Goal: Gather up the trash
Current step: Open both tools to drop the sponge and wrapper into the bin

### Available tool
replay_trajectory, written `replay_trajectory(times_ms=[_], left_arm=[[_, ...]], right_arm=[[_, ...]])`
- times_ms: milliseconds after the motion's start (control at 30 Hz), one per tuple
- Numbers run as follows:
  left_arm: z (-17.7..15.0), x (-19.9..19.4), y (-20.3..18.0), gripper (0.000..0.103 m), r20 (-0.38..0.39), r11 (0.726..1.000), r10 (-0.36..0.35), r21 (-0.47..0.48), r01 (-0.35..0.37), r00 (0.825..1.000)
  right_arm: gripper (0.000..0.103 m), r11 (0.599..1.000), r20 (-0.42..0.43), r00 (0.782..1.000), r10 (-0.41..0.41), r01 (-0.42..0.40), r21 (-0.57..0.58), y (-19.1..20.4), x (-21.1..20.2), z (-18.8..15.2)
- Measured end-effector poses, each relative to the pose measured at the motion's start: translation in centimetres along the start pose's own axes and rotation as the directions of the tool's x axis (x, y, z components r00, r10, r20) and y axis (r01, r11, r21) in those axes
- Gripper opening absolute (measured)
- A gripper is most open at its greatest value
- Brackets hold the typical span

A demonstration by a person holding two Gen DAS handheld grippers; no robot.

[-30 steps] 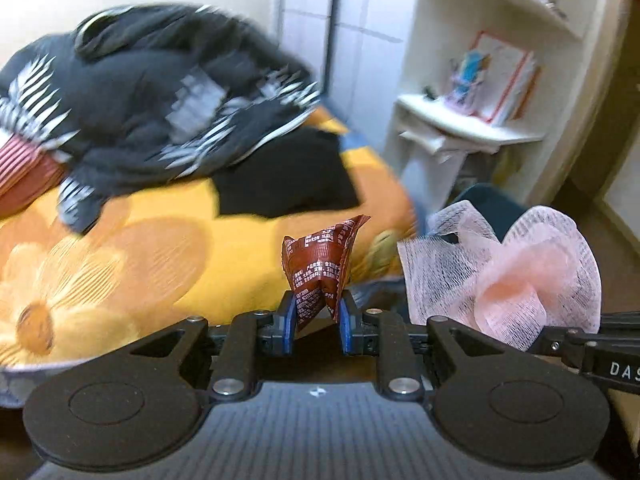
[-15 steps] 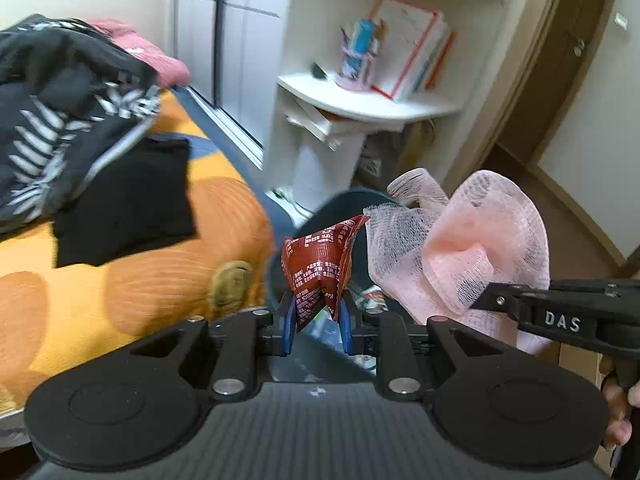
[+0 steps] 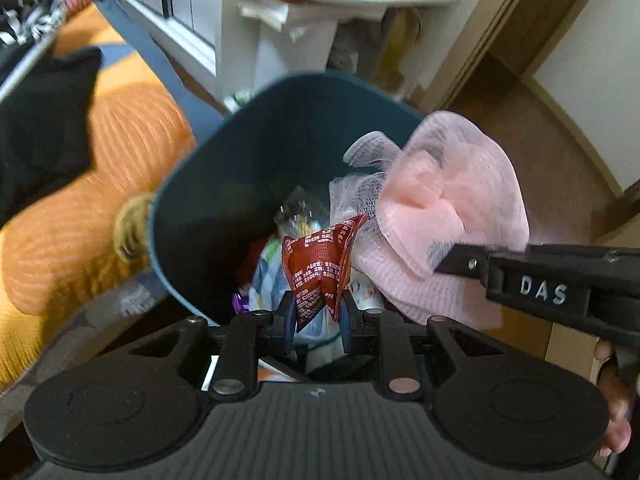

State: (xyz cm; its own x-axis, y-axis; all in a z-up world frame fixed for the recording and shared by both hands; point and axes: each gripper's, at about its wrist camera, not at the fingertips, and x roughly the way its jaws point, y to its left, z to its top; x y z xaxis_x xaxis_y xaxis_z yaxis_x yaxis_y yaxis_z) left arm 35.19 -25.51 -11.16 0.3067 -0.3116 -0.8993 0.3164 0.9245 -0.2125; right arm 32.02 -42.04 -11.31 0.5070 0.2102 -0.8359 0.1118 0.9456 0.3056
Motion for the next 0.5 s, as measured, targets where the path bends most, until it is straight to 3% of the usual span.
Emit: replay_trajectory(times_ms=[233, 500], left_arm=[[0.0, 1.9, -0.6, 0.023, -0.046, 1.000, 0.001, -0.015, -0.002, 0.999], [-0.8, 0.5, -0.8, 0.024, -0.032, 0.999, -0.039, -0.036, 0.038, 0.999]], right_arm=[[0.020, 0.998, -0.016, 1.000, -0.017, 0.018, 0.054, -1.2, 0.3, -0.4], [0.030, 0.997, 0.037, 0.999, -0.001, -0.001, 0.076, -1.8, -2.4, -1.1]])
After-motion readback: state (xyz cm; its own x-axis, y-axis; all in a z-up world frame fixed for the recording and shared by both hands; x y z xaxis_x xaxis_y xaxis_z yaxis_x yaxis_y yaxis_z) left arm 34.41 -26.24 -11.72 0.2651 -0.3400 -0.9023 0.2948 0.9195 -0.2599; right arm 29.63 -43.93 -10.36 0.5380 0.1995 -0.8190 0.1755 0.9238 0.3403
